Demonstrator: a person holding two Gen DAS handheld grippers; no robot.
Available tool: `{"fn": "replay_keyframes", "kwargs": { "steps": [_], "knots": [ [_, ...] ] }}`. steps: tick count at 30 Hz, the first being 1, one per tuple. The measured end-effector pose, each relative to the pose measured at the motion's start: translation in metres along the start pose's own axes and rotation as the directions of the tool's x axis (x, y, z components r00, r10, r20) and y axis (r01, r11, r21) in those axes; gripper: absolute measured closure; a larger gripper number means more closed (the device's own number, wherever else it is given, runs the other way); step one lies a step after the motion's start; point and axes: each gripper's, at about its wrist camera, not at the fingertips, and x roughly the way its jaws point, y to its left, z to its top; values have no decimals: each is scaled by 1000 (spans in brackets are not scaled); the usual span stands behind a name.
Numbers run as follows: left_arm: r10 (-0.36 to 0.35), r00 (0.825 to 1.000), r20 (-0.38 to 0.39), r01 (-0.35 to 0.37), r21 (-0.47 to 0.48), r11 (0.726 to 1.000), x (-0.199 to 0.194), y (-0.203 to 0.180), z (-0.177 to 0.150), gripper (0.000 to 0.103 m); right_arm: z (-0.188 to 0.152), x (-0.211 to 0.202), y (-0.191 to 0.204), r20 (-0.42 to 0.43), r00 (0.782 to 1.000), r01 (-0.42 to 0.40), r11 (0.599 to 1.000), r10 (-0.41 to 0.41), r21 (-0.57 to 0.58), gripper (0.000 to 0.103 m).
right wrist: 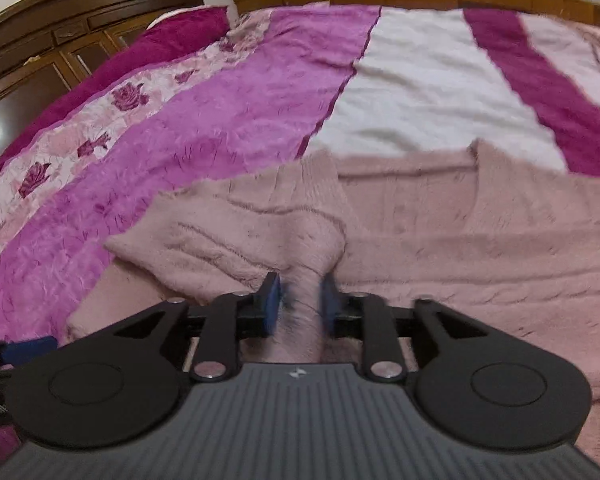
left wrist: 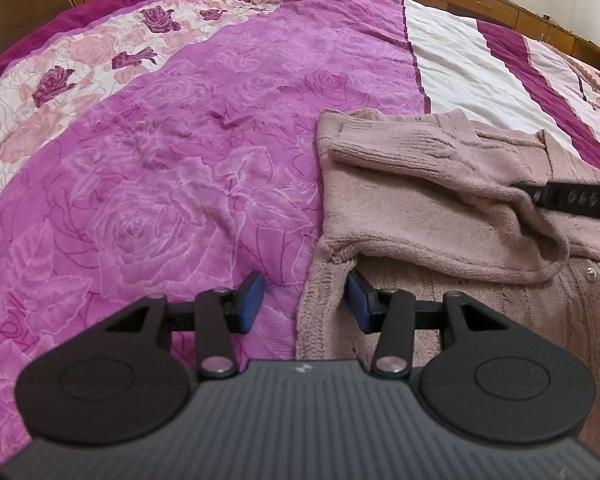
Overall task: Fold small clothes
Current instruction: 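Fold the held cardigan edge over the sleeve with the right gripper, then release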
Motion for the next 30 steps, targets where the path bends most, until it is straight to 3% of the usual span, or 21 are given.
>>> {"fn": "replay_keyframes", "kwargs": {
  "steps": [2, 5, 11, 18, 19, 20, 23, 26, 30],
  "knots": [
    [-1, 1000, 0, 1, -1, 1000, 0, 0, 0, 55, 3, -13, 10, 56, 998, 16, 999, -14, -40, 49],
    [-1, 1000, -1, 1, -1, 1000, 0, 0, 0, 55, 5, -28, 30, 100, 995, -10, 993, 22, -116, 48],
    [-4, 1000, -1, 4, -3, 1000, 1, 1, 0, 55, 3, -13, 66, 32, 993, -101, 970, 111, -222, 47],
    [-5, 1000, 0, 5, -1, 1000, 1, 2, -2, 54, -7, 17, 93, -15, 998, -60, 944, 58, -323, 40],
    [-4, 1000, 0, 4, 0, 1000, 1, 1, -2, 54, -7, 19, 93, -10, 999, -54, 942, 53, -331, 45],
    [-4, 1000, 1, 4, 1, 1000, 1, 1, -2, 54, -7, 22, 92, 1, 999, -45, 945, 48, -325, 62],
    [-6, 1000, 4, 6, 1, 1000, 1, 1, -3, 54, 1, 21, 79, 31, 998, -38, 968, 48, -247, 82],
    [-6, 1000, 3, 6, 0, 1000, 1, 1, -3, 54, 11, 5, 60, 79, 995, -42, 987, 55, -157, 90],
    [-2, 1000, 3, 2, 4, 1000, 1, -1, -3, 54, 23, -22, 36, 164, 986, -11, 997, 22, -71, 90]
  ]
}}
